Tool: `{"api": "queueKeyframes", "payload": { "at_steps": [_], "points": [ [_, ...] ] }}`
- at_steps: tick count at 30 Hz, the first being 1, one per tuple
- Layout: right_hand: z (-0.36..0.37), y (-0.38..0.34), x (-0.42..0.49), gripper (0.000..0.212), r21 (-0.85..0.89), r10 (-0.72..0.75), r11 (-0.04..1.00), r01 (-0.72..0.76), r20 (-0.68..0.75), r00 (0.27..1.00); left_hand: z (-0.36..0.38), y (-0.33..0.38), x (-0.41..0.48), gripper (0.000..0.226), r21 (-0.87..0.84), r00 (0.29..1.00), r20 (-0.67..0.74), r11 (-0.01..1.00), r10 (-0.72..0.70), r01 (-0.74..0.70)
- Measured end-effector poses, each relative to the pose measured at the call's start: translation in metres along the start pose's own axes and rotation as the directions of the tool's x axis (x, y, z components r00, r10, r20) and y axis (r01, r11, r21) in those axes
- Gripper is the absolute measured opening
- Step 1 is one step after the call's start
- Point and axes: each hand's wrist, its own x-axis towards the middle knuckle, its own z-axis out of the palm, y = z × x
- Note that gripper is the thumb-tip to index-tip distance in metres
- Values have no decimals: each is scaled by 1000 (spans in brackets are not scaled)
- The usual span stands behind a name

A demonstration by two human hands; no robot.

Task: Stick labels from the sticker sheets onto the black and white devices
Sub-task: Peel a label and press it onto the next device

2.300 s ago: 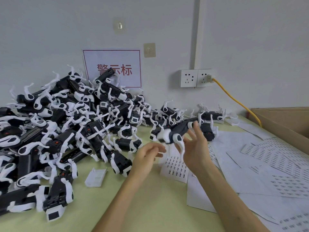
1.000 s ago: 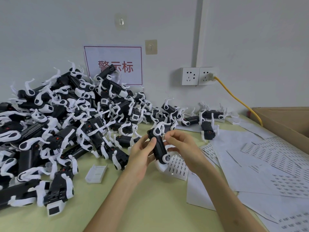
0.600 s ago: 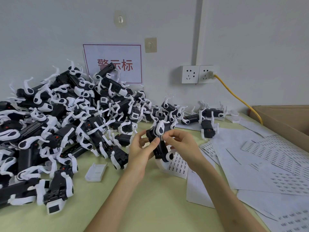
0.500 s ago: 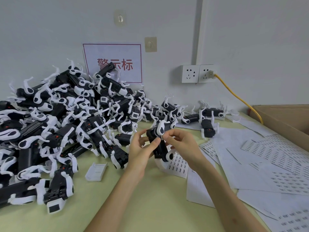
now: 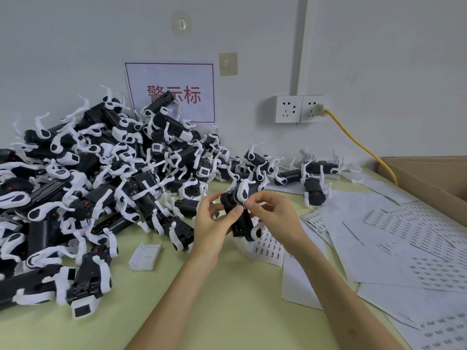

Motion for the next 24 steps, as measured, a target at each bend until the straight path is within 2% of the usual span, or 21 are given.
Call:
{"api": "queueKeyframes", "payload": {
  "at_steps": [24],
  "points": [
    [2, 1, -1, 12, -14, 8, 1000, -9, -9, 1000, -1, -1, 1, 47, 34, 1000, -11, 999, 21, -21]
  ]
}}
